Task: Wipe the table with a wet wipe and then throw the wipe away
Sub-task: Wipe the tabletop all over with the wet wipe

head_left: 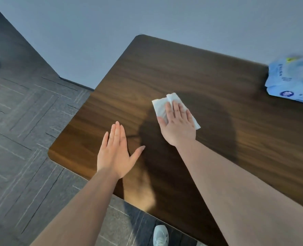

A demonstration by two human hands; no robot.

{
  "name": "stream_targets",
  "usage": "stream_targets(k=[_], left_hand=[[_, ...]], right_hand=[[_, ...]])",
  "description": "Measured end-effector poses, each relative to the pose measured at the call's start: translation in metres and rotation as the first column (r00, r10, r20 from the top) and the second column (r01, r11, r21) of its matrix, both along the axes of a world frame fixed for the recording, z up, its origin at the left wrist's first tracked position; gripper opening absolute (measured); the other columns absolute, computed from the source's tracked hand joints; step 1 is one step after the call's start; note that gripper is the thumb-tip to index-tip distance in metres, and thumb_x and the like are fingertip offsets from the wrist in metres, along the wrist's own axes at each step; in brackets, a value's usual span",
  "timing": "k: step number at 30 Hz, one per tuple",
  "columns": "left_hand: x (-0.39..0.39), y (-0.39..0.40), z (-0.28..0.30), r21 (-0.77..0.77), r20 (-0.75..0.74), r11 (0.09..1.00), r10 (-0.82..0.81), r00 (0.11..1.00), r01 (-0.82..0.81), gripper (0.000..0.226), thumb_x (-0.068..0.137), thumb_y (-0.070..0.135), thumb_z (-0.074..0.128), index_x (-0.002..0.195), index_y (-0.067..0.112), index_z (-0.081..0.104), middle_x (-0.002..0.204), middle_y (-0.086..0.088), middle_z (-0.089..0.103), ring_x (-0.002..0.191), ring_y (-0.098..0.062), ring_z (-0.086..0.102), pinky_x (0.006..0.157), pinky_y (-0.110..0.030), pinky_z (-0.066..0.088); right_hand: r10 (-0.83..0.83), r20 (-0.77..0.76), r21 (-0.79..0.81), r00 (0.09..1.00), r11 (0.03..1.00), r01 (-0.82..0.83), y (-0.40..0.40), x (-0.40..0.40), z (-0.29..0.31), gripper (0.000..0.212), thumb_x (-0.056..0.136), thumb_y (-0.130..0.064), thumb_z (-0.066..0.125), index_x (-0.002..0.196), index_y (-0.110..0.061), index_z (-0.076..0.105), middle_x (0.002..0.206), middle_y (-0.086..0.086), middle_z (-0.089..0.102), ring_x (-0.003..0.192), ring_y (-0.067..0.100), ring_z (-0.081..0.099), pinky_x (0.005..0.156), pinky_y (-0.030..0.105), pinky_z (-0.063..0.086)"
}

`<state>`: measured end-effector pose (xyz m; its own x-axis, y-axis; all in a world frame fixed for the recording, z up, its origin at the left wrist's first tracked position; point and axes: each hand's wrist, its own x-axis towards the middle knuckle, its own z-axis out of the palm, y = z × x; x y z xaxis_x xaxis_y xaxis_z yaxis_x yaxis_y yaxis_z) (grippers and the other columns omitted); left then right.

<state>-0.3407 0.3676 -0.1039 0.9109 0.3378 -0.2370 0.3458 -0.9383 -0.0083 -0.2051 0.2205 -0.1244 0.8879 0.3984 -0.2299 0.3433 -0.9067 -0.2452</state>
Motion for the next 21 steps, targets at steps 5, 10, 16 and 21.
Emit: stream_targets(k=[5, 10, 16, 21], left_hand=[[0.026, -0.068, 0.008, -0.008, -0.008, 0.953, -0.302, 0.953, 0.301, 0.095, 0.08, 0.077, -0.002, 0.147, 0.01, -0.004, 0.157, -0.005, -0.004, 0.144, -0.017, -0.006, 0.117, -0.034, 0.002], [0.069, -0.188, 0.001, -0.123, 0.026, 0.849, -0.515, 0.857, 0.514, 0.089, 0.081, 0.075, 0.007, 0.144, 0.015, -0.015, 0.153, 0.002, -0.019, 0.135, -0.009, -0.023, 0.112, -0.031, -0.01], [0.1, -0.326, -0.006, -0.126, 0.104, 0.63, -0.76, 0.642, 0.766, 0.083, 0.085, 0.071, 0.003, 0.144, 0.016, -0.016, 0.148, 0.006, -0.025, 0.135, -0.007, -0.025, 0.112, -0.03, -0.014], [0.109, -0.426, -0.012, -0.148, 0.103, 0.473, -0.866, 0.489, 0.869, 0.084, 0.083, 0.073, 0.002, 0.144, 0.018, -0.015, 0.149, 0.007, -0.024, 0.136, -0.007, -0.024, 0.112, -0.032, -0.014]], right_hand=[[-0.302, 0.012, -0.109, 0.953, 0.947, 0.302, -0.155, -0.003, 0.005, 0.063, 0.095, -0.054, 0.006, 0.149, -0.026, -0.011, 0.16, 0.0, -0.009, 0.147, 0.015, -0.01, 0.119, 0.035, -0.007], [-0.534, 0.046, -0.181, 0.844, 0.827, 0.533, -0.309, -0.018, 0.008, 0.063, 0.095, -0.053, 0.006, 0.15, -0.024, -0.008, 0.161, 0.002, -0.005, 0.147, 0.018, -0.005, 0.12, 0.038, -0.001], [-0.771, 0.105, -0.202, 0.629, 0.602, 0.772, -0.471, -0.054, 0.009, 0.065, 0.095, -0.053, 0.009, 0.15, -0.019, -0.001, 0.161, 0.007, 0.002, 0.147, 0.023, 0.001, 0.12, 0.04, 0.005], [-0.875, 0.078, -0.205, 0.478, 0.455, 0.866, -0.573, -0.081, 0.009, 0.065, 0.096, -0.053, 0.008, 0.15, -0.02, -0.003, 0.161, 0.006, -0.002, 0.147, 0.023, -0.002, 0.12, 0.041, 0.002]])
